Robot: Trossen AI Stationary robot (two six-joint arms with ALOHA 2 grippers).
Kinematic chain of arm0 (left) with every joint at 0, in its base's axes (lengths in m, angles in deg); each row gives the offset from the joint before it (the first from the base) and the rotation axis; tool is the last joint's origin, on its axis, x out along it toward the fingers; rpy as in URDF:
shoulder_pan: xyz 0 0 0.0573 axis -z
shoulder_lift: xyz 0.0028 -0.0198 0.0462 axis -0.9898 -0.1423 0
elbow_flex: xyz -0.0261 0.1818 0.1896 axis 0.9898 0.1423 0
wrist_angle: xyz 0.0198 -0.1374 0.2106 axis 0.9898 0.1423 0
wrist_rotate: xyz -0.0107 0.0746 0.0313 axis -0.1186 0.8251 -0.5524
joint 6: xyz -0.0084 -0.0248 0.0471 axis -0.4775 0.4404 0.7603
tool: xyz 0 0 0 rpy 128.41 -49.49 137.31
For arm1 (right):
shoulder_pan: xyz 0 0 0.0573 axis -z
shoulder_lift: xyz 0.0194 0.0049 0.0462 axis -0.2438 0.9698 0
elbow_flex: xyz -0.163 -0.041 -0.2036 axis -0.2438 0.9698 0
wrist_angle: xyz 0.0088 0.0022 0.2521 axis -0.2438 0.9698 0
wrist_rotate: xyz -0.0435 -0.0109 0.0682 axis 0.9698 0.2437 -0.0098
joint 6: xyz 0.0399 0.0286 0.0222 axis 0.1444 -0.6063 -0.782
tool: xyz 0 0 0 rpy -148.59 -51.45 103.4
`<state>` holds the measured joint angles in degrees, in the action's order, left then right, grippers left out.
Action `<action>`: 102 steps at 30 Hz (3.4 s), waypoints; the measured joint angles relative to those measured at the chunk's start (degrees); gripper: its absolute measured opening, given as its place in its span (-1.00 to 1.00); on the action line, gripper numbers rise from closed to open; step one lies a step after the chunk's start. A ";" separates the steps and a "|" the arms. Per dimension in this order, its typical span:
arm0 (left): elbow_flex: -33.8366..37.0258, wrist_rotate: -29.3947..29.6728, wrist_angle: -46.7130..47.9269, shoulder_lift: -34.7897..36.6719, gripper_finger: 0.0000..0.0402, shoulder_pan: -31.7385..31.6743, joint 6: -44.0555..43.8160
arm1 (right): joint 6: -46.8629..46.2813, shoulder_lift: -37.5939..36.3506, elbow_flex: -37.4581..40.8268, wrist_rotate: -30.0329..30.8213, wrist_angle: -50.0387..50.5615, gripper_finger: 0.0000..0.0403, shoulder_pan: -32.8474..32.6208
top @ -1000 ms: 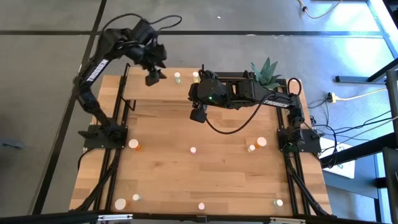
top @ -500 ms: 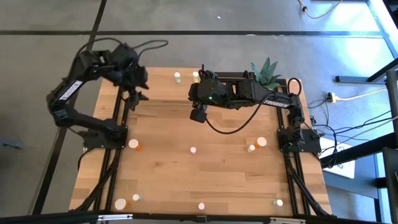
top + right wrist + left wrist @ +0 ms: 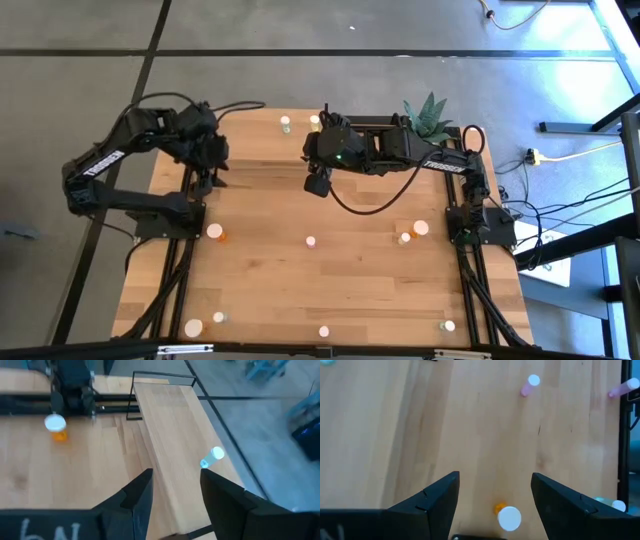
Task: Pick and place medicine bottles onto shelf by color
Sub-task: Put the top left orange pill bottle on the shelf
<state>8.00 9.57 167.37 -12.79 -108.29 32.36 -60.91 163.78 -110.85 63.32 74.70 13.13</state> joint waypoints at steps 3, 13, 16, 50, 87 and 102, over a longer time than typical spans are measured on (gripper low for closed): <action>2.51 -0.09 -1.49 1.09 0.19 1.25 -2.62 | -1.15 0.00 0.00 -4.37 0.05 -0.18 0.03; 7.32 -0.05 -1.72 3.50 0.19 5.96 -12.58 | 5.00 0.00 0.00 -23.48 4.53 -0.18 -2.41; 8.89 -0.04 -1.70 4.61 0.19 8.08 -16.26 | 6.24 0.00 0.00 -24.67 5.44 -0.18 -3.50; 19.00 1.92 -1.88 14.24 0.19 22.88 -25.24 | -1.40 4.69 0.04 -27.43 6.79 0.19 -6.77; 37.98 8.62 -14.47 12.52 0.19 40.91 -42.70 | -4.10 5.01 0.02 -27.41 6.16 0.18 -7.09; 37.92 12.07 -23.18 9.95 0.19 40.91 -54.17 | -4.26 5.01 0.02 -27.39 3.99 0.18 -7.09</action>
<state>45.92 21.64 144.18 -2.83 -67.38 -21.82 -65.18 168.78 -110.83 35.93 78.69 6.03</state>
